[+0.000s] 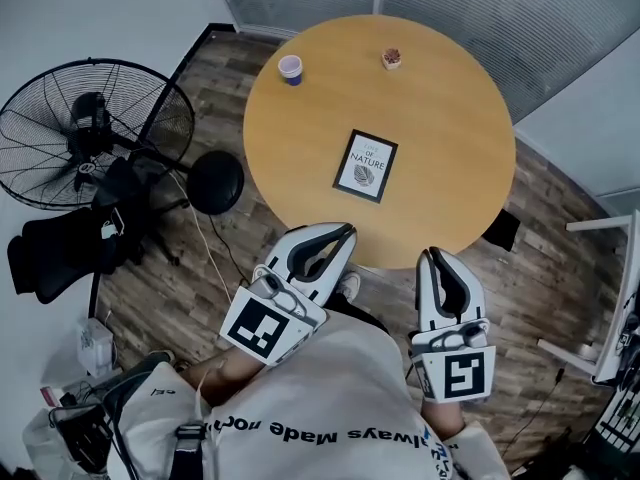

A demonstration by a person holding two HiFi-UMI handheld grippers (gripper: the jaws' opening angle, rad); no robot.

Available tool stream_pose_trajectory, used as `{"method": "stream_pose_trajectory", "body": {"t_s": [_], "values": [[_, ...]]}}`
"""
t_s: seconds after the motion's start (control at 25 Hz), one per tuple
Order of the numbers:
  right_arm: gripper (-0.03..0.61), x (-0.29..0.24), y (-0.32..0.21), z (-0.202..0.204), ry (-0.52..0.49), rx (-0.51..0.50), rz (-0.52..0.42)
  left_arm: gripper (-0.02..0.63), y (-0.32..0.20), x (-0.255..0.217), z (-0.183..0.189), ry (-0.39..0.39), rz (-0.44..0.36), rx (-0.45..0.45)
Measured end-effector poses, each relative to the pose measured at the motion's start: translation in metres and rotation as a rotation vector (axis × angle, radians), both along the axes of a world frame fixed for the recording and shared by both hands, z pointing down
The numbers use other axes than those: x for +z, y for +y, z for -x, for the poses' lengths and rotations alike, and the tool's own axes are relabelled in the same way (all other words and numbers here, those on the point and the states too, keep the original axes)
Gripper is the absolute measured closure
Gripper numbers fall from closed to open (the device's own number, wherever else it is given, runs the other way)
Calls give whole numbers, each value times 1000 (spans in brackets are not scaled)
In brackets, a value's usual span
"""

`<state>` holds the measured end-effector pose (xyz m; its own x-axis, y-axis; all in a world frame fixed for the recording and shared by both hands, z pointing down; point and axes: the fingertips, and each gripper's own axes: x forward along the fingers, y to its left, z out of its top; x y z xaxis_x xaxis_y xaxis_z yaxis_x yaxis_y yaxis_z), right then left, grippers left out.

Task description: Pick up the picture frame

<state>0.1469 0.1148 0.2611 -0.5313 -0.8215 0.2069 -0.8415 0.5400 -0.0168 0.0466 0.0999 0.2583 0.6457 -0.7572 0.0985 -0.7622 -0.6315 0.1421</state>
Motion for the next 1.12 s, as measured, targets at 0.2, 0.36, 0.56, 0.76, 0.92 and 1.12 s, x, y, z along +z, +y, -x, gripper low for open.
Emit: {"method": "stream_pose_trajectory", "body": {"t_s": [0.2, 0.36, 0.56, 0.76, 0.92, 1.12], "values": [[529, 2, -31, 14, 5, 4, 3, 583, -30, 1, 12, 6, 8, 2], [529, 6, -56, 24, 11, 11, 8, 583, -56, 5, 23, 2, 12, 7], [529, 9, -91, 36, 20, 25, 11, 583, -92, 9, 35, 0, 20, 18], [529, 11, -122, 45, 30, 51, 9, 583, -123, 14, 44, 1, 25, 37], [529, 16, -140, 52, 36, 72, 14, 583, -142, 18, 51, 6, 30, 53], [529, 24, -160, 62, 38, 98, 25, 581, -164, 29, 60, 8, 50, 78]]}}
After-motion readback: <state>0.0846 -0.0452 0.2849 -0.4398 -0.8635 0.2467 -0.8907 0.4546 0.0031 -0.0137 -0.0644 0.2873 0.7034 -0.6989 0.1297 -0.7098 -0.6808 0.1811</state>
